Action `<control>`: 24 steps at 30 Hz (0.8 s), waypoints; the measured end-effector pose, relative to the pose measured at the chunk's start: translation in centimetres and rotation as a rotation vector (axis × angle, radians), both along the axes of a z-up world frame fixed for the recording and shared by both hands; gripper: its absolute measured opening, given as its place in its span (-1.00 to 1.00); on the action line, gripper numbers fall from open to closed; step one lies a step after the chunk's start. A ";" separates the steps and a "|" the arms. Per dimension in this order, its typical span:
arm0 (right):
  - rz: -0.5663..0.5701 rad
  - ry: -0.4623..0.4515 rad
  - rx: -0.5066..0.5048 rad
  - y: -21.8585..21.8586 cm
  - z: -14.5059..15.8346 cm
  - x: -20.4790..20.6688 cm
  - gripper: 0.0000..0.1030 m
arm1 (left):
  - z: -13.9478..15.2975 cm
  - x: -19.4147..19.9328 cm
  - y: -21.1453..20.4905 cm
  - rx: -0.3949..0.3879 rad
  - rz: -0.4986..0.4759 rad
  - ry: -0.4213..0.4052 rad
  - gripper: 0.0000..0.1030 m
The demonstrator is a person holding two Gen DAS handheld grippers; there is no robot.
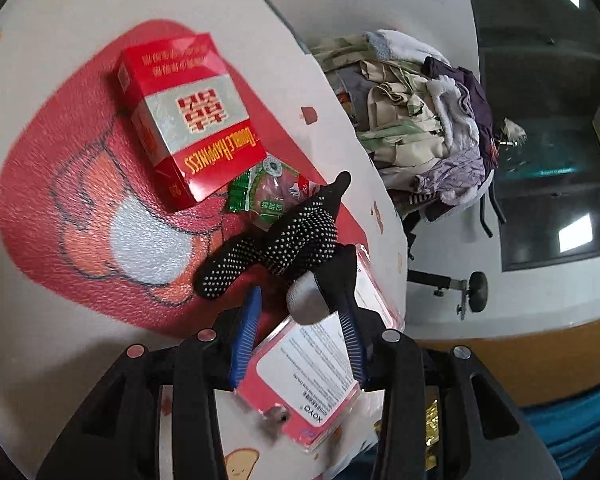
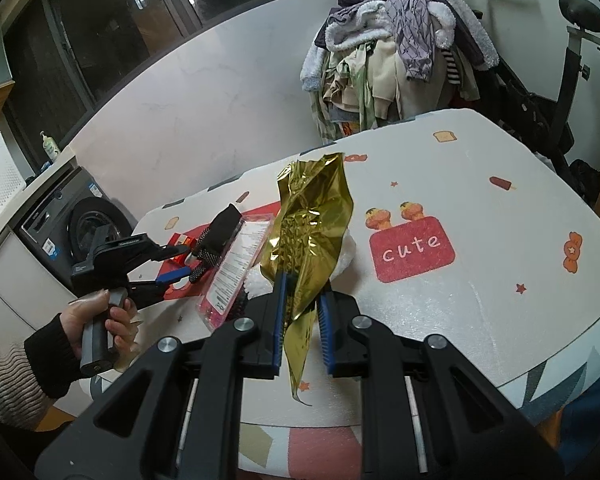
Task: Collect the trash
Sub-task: 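Hold the gold foil up while the left gripper grasps the black glove, then carry the gold foil and black glove over the brown bin and release both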
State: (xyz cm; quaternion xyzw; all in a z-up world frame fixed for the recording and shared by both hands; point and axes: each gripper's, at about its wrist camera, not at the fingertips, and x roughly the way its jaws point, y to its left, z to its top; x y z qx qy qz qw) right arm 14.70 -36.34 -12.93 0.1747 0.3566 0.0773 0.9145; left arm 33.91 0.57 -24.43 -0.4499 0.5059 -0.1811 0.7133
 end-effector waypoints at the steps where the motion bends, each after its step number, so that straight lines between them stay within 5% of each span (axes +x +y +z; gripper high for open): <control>1: 0.001 0.001 -0.001 0.0 0.0 0.1 -0.65 | 0.2 0.2 -0.4 0.007 -0.025 -0.011 -0.95; 4: 0.000 -0.003 -0.003 0.0 0.1 0.1 -0.65 | 2.3 0.1 -1.2 0.100 -0.072 -0.095 -0.96; 8: -0.001 -0.021 -0.008 0.0 0.7 0.1 -0.65 | 9.0 -0.3 -1.7 0.225 -0.139 -0.309 -0.96; 15: 0.009 -0.055 -0.006 0.4 2.3 -1.0 -0.65 | 19.2 -2.5 -1.7 0.285 -0.187 -0.552 -0.96; 24: 0.043 -0.116 -0.021 1.6 5.8 -3.4 -0.65 | 25.9 -9.4 -1.1 0.338 -0.265 -0.673 -0.96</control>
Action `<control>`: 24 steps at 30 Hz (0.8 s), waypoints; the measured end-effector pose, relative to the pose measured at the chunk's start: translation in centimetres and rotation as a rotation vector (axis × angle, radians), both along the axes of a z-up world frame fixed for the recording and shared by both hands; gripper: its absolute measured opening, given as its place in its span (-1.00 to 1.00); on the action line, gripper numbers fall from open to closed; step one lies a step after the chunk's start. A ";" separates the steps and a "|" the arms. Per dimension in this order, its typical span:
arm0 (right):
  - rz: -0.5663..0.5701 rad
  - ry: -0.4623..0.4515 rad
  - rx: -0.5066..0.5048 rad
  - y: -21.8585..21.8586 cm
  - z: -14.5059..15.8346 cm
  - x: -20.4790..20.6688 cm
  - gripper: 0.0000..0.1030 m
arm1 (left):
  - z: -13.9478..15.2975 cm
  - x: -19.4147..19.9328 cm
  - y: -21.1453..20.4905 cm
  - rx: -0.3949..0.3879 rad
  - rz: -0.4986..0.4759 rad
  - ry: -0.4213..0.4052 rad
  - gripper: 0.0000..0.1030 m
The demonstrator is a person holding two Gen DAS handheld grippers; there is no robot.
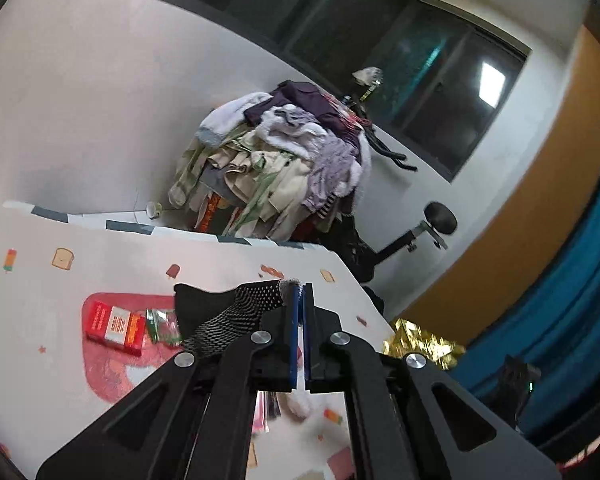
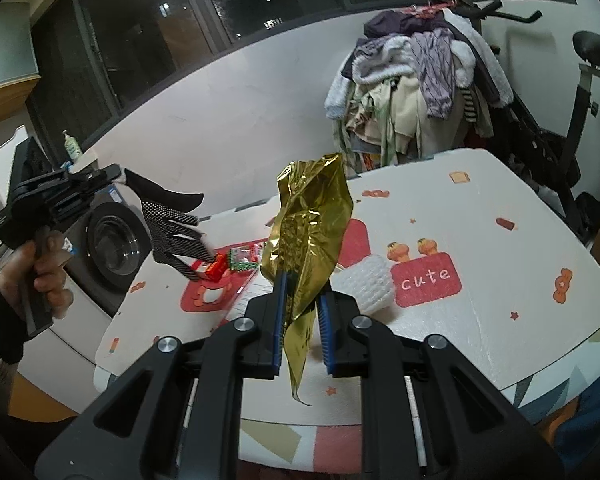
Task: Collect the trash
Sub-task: 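Carry the gold foil and black glove over the brown bin and release both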
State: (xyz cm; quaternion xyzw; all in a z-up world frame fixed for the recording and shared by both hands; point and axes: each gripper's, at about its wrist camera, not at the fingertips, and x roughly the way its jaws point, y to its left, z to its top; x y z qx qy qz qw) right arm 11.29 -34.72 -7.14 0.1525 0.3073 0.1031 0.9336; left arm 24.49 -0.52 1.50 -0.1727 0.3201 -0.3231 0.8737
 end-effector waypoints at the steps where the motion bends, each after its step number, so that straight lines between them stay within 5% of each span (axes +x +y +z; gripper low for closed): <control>1: 0.005 -0.004 -0.001 0.2 0.3 -0.4 -0.65 | 0.2 -0.9 0.1 0.008 -0.009 -0.005 -0.96; 11: 0.058 -0.016 -0.021 3.0 1.5 -4.2 -0.65 | -0.7 -12.1 0.7 0.085 -0.123 -0.015 -0.96; 24: 0.096 0.015 -0.033 4.8 0.3 -7.0 -0.65 | -9.5 -22.6 -0.7 0.181 -0.347 0.142 -0.96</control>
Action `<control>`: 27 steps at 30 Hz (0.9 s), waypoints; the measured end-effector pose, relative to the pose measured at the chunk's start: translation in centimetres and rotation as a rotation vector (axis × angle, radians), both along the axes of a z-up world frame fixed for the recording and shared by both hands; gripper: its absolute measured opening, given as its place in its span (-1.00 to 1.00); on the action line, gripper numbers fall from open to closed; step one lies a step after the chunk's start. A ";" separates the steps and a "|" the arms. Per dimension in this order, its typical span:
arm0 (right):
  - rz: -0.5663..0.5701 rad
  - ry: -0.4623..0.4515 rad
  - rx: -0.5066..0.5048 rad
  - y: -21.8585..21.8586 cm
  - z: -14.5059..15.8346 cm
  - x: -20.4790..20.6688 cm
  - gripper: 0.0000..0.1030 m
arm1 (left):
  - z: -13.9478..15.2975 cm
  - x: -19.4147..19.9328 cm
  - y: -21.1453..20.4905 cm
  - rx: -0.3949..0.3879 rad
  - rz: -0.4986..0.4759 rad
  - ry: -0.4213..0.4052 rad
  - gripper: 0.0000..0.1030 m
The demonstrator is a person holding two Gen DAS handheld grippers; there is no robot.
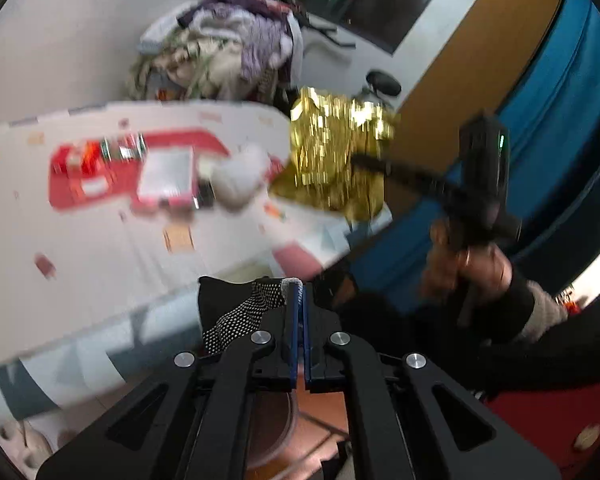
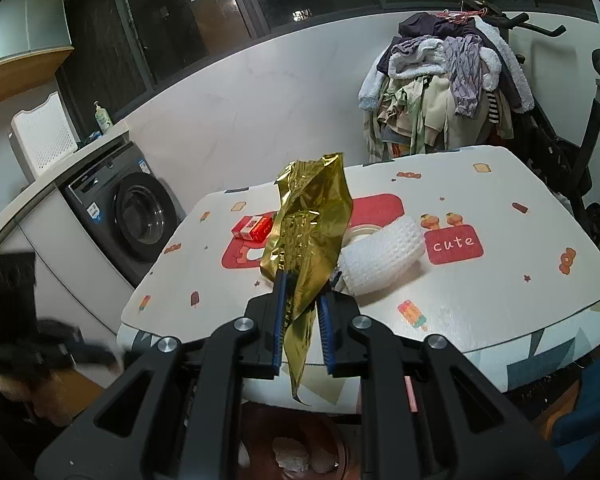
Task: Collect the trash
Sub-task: 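Carry the gold foil and black glove over the brown bin and release both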
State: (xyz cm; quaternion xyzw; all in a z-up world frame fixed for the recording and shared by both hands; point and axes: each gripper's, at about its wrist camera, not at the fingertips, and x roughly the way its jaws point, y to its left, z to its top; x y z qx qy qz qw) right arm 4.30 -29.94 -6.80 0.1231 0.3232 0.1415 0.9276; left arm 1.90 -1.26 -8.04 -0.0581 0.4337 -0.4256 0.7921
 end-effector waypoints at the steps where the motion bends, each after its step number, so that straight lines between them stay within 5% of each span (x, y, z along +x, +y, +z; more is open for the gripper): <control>1: 0.001 0.003 0.000 0.0 -0.1 -0.1 -0.65 | -0.6 -0.2 -0.2 0.003 -0.013 0.012 -0.96; 14: 0.047 0.056 -0.016 1.2 -1.7 -1.6 -0.65 | -7.7 -1.1 -2.0 0.181 -0.031 0.106 -0.87; 16: 0.063 0.070 -0.020 1.6 -2.1 -1.9 -0.65 | -7.8 -1.0 -1.8 0.200 -0.011 0.089 -0.38; 18: 0.083 0.082 -0.025 2.1 -2.6 -2.1 -0.65 | -7.1 -1.0 -1.2 0.191 0.035 0.055 -0.10; 27: 0.251 0.173 -0.074 6.2 -5.7 -3.4 -0.65 | -2.2 -1.0 2.5 0.114 0.312 -0.120 0.62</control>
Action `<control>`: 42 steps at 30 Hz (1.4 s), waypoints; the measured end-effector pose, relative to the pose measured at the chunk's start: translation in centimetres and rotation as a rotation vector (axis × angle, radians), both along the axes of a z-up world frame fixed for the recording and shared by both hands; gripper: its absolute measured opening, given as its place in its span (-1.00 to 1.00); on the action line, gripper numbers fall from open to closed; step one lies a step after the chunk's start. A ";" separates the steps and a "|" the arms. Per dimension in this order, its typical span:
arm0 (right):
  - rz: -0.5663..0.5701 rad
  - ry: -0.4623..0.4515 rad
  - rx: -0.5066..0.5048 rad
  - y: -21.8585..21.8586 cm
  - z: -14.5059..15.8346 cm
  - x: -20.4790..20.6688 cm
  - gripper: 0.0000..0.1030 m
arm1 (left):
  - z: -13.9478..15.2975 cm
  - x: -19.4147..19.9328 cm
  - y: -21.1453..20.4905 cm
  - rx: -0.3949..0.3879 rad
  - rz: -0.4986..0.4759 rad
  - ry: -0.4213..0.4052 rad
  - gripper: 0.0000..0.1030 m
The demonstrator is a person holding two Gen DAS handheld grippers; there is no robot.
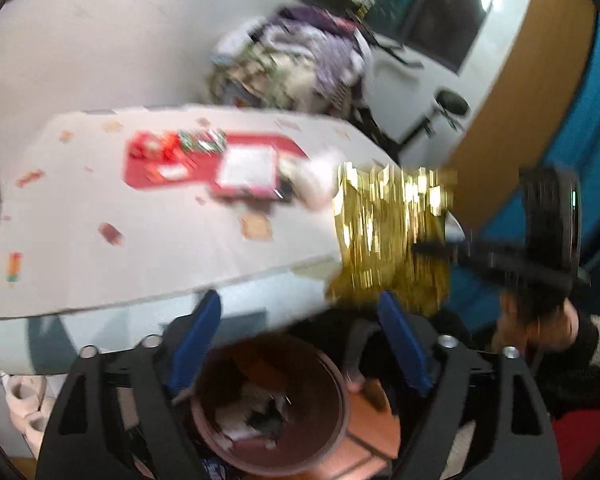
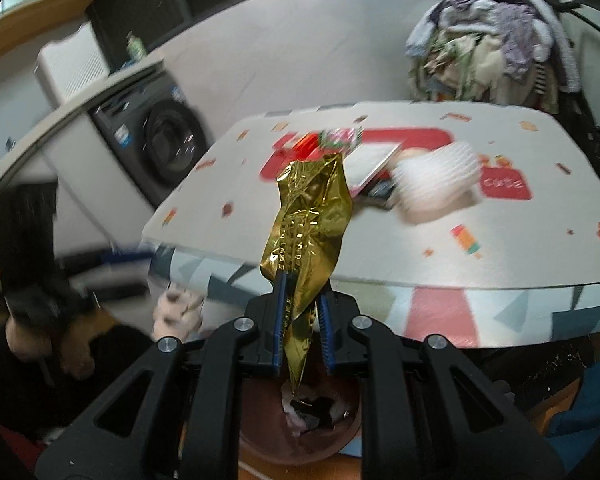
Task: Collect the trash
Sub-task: 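Carry the gold foil and black glove over the brown bin and release both, then grasp the bubble-wrap sleeve with the right gripper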
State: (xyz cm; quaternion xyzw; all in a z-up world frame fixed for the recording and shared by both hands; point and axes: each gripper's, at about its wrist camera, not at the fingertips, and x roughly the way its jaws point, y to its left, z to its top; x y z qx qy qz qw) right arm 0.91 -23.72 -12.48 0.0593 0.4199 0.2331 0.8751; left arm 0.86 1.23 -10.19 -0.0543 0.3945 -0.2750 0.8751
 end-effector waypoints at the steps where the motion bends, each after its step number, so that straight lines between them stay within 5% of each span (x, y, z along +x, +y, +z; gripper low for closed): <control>1: 0.019 0.013 -0.006 0.5 -0.4 -0.1 -0.65 | 0.4 0.0 0.5 -0.001 0.027 -0.018 0.67; 13: 0.165 0.186 -0.049 5.1 -5.4 -1.2 -0.64 | 0.9 0.0 3.4 0.112 0.167 -0.056 0.88; 25: 0.189 0.269 -0.042 5.6 -7.3 -0.7 -0.56 | -0.6 -0.1 3.1 0.141 0.155 -0.019 0.88; 29: 0.152 0.264 -0.071 5.4 -7.6 -0.4 0.38 | -0.8 0.0 3.0 0.149 0.154 -0.008 0.88; 31: 0.135 0.233 -0.094 5.2 -7.2 -0.3 0.44 | -0.9 0.1 2.9 0.145 0.143 0.006 0.88; 33: 0.110 0.206 -0.112 5.0 -6.9 -0.1 0.77 | -1.0 0.0 2.7 0.144 0.133 0.006 0.88; 42: -0.007 0.111 -0.193 2.4 -5.5 1.1 0.89 | -0.5 -0.1 1.9 0.146 0.093 -0.055 0.89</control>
